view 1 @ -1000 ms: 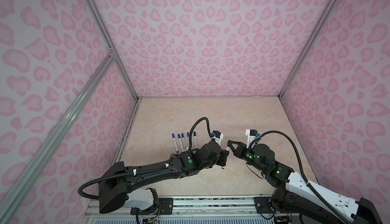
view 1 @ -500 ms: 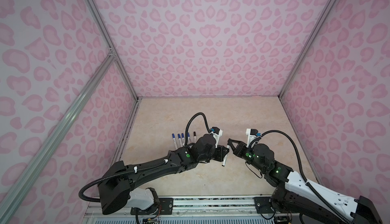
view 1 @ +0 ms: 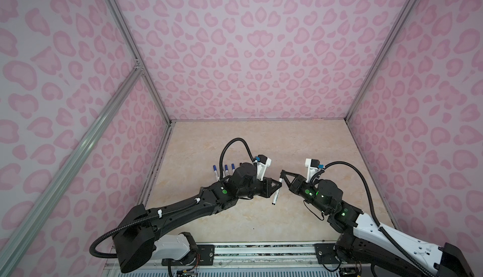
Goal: Insert the pens into the pen caps
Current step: 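Lower the capped marker beside the row with the left gripper while the right withdraws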
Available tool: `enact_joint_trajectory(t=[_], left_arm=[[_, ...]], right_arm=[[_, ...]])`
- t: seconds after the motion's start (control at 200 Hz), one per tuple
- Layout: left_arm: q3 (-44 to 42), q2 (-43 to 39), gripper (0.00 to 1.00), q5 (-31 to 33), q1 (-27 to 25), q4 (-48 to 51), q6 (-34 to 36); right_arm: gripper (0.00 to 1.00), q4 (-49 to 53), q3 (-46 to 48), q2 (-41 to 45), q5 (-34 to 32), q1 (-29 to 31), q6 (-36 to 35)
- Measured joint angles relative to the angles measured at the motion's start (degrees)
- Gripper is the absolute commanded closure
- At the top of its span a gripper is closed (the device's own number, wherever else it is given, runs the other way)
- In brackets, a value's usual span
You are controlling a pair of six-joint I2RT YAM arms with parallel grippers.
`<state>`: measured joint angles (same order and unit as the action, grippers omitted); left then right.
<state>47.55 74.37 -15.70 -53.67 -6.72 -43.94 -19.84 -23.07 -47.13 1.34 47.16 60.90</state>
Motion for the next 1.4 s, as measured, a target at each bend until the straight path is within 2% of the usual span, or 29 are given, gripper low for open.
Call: enact_joint_trajectory(t=[0.11,0.29,0.62,0.8,0.855,0.92,1.16,1.23,1.34,1.4], left_arm=[[-0.3,-0.7,0.97,-1.2,0.6,0.3,0.0],[1.2,-0.9,0.97,-0.2,0.6,4.5,0.6],[5.5,-1.7,0.97,12.7,-1.6,16.5,3.4],[5.9,-2.6,0.97,16.9,-2.2,19.1,3.7],[5.8,-2.6,0.97,24.9,-1.6,18.7,3.1],[5.3,-2.7,0.97,30.7,-0.3,17.9,2.8],[2.7,-4.2,0.97,28.9,2.6,14.4,2.7],[2.7,-4.4,0.97,28.7,2.5,14.2,2.8],[2.6,-4.2,0.97,29.1,3.1,14.3,1.9],[2.6,-3.3,0.97,29.2,3.3,14.4,1.4]], right_arm=[[1.0,-1.2,0.0,-0.3,-0.6,1.1,-0.1],[1.0,0.5,-1.4,-1.6,-5.2,4.5,-0.5],[1.0,2.2,-6.4,-9.4,-8.1,6.8,-0.5],[1.0,2.7,-8.4,-12.0,-8.8,7.9,-0.5],[1.0,3.0,-8.6,-12.4,-5.8,8.7,0.0],[1.0,2.6,-8.6,-12.9,-1.9,10.0,-0.3],[1.0,1.2,-7.8,-11.1,0.5,10.6,-2.1],[0.85,2.5,-7.8,-9.3,-0.8,10.6,-2.8],[0.49,6.3,-7.8,-5.6,-5.3,10.6,-3.2],[0.39,9.0,-7.8,-3.6,-8.3,10.6,-3.6]])
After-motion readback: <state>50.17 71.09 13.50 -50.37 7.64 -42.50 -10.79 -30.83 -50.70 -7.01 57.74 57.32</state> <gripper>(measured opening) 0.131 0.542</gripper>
